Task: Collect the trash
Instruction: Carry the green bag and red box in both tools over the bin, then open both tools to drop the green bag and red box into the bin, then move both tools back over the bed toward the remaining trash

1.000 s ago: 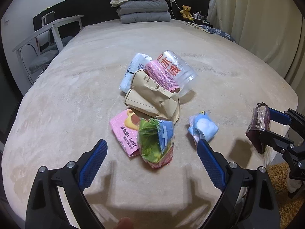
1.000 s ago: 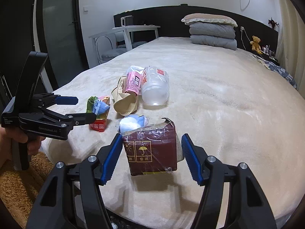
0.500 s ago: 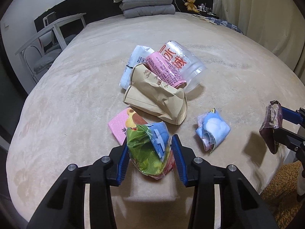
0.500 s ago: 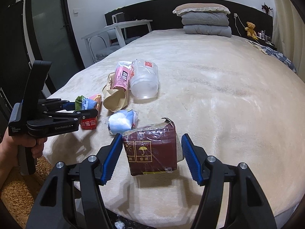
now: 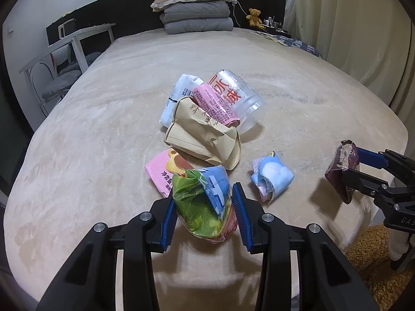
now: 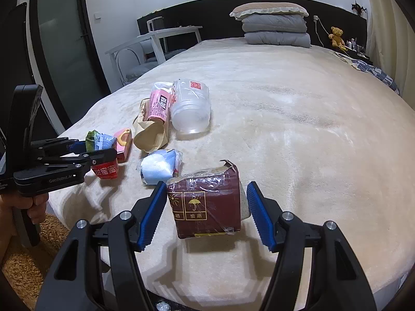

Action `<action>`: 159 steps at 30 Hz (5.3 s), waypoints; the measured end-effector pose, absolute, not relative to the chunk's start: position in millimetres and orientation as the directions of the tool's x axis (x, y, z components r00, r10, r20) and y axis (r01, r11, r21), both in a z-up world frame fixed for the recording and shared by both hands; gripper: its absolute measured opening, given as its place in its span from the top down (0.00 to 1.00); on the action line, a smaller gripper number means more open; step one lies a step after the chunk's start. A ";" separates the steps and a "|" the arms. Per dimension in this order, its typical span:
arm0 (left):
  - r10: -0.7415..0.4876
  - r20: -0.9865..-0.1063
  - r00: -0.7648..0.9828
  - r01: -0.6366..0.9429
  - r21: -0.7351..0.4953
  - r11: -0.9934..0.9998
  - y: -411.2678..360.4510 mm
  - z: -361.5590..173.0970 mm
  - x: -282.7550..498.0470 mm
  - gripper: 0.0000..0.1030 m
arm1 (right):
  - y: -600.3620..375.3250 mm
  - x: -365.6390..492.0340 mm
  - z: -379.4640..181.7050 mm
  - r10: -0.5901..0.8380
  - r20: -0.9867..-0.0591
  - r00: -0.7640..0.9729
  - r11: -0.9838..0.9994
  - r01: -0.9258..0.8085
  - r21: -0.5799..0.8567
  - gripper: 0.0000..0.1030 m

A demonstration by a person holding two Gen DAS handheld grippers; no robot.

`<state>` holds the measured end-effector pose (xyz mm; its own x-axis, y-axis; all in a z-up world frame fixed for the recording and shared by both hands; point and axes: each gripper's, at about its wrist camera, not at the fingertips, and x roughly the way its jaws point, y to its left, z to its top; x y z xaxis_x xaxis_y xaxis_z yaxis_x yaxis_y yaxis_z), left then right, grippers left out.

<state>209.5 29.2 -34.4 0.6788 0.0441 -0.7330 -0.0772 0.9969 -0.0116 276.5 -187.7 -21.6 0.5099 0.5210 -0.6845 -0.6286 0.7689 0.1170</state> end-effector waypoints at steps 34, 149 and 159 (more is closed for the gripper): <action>-0.092 -0.637 0.765 -0.046 -0.197 0.979 2.9 -24.8 94.2 0.63 | -202.6 195.8 -19.2 0.534 -0.654 0.537 0.793 -0.587 0.166 0.38; -0.103 -0.703 0.703 -0.127 -0.267 0.955 26.2 -39.5 77.3 0.37 | -192.6 189.3 -16.5 0.600 -0.653 0.461 0.730 -0.650 0.211 0.22; -0.165 -0.699 0.696 -0.149 -0.365 0.919 68.6 -31.6 135.5 0.37 | -155.5 240.1 -28.9 0.586 -0.693 0.419 0.705 -0.686 0.181 0.19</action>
<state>135.5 68.6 -31.6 0.6958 -0.1648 -0.6991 -0.1487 0.9192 -0.3647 240.1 -155.5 -28.9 0.4194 0.5865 -0.6929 -0.6861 0.7046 0.1811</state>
